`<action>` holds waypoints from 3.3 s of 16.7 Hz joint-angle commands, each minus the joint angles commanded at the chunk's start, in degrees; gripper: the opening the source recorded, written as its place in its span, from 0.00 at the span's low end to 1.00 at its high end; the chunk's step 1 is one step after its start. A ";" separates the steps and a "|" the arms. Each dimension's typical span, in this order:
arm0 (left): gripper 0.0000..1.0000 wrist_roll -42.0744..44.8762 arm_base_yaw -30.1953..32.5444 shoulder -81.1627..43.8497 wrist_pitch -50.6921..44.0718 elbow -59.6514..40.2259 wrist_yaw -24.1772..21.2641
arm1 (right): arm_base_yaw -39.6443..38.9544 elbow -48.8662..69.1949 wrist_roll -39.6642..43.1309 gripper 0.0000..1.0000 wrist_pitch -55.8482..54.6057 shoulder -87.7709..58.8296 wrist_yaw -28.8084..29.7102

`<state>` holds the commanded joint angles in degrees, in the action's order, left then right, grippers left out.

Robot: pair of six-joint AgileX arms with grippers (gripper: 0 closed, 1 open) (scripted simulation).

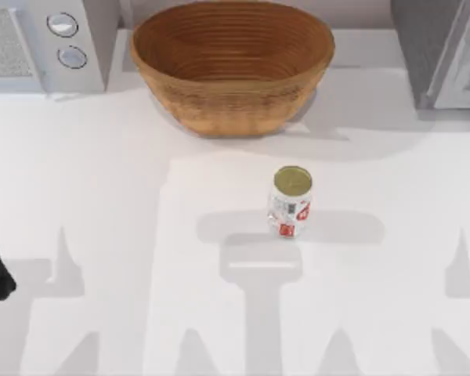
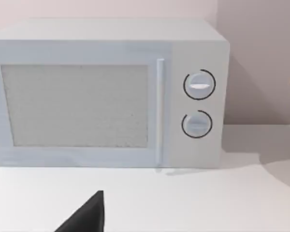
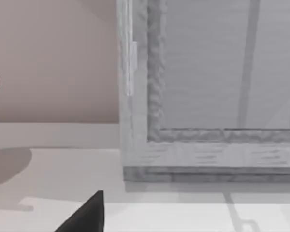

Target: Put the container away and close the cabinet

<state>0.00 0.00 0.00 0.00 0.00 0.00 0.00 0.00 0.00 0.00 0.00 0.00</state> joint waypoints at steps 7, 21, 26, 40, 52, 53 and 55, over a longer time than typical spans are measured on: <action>1.00 0.00 0.00 0.00 0.00 0.00 0.00 | -3.38 3.08 -0.10 1.00 -6.38 -8.41 3.42; 1.00 0.00 0.00 0.00 0.00 0.00 0.00 | -33.54 25.29 -0.43 1.00 -59.22 -82.25 35.52; 1.00 0.00 0.00 0.00 0.00 0.00 0.00 | -45.63 32.93 -0.61 1.00 -79.10 -110.55 47.82; 1.00 0.00 0.00 0.00 0.00 0.00 0.00 | -59.10 40.78 -0.63 1.00 -100.58 -141.70 61.28; 1.00 0.00 0.00 0.00 0.00 0.00 0.00 | -50.42 48.82 -0.54 1.00 -93.62 -142.61 52.61; 1.00 0.00 0.00 0.00 0.00 0.00 0.00 | -50.42 48.82 -0.54 1.00 -93.62 -142.61 52.61; 1.00 0.00 0.00 0.00 0.00 0.00 0.00 | -50.42 48.82 -0.54 0.85 -93.62 -142.61 52.61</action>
<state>0.00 0.00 0.00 0.00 0.00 0.00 -50.42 48.82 -0.54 -93.62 -142.61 52.61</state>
